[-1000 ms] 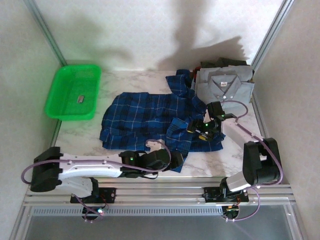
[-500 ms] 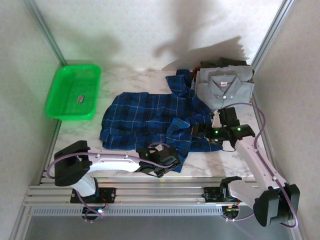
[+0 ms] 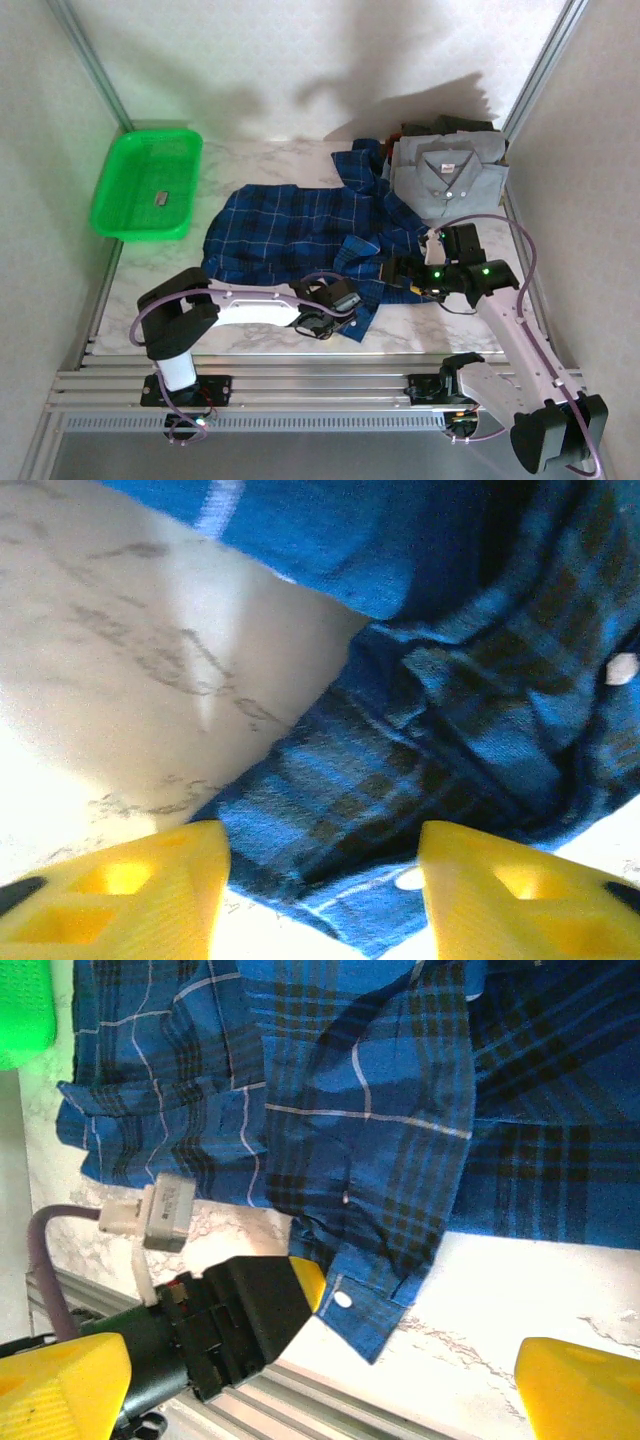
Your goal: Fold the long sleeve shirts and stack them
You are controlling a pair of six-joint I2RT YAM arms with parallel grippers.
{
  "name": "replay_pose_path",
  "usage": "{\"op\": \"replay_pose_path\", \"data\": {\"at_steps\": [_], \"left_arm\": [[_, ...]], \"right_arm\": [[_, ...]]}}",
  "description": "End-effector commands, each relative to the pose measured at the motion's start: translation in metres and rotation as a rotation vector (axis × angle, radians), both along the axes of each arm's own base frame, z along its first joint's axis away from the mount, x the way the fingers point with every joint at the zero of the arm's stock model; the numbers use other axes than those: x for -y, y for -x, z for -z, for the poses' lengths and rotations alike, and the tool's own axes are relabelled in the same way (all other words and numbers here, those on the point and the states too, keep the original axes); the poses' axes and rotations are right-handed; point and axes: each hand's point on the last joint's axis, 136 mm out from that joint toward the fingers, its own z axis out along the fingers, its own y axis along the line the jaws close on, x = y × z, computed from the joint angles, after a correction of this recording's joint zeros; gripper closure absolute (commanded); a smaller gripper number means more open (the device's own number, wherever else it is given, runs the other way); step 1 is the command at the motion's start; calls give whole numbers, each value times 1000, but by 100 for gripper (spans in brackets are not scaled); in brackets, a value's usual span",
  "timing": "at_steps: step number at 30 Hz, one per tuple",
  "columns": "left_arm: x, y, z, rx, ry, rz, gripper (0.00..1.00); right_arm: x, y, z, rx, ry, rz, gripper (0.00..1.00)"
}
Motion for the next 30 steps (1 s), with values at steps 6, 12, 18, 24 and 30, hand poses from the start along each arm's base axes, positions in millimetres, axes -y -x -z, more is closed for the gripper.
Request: {"op": "replay_pose_path", "data": {"at_steps": [6,12,18,24,30], "left_arm": [[-44,15,37,-74,-255,118,91],[-61,-5,5,12,-379,174,100],[-48,-18,-35,101,-382,255,100],[-45,-18,-48,125,-351,237,93],[-45,-20,-42,115,-347,232,55]], "right_arm": [[-8,0,-18,25,-43,-21,1],[-6,0,-12,9,-35,-12,1],[-5,-1,-4,-3,-29,3,1],[-5,0,-2,-10,-27,8,1],[-4,3,0,-17,-29,11,1]]}}
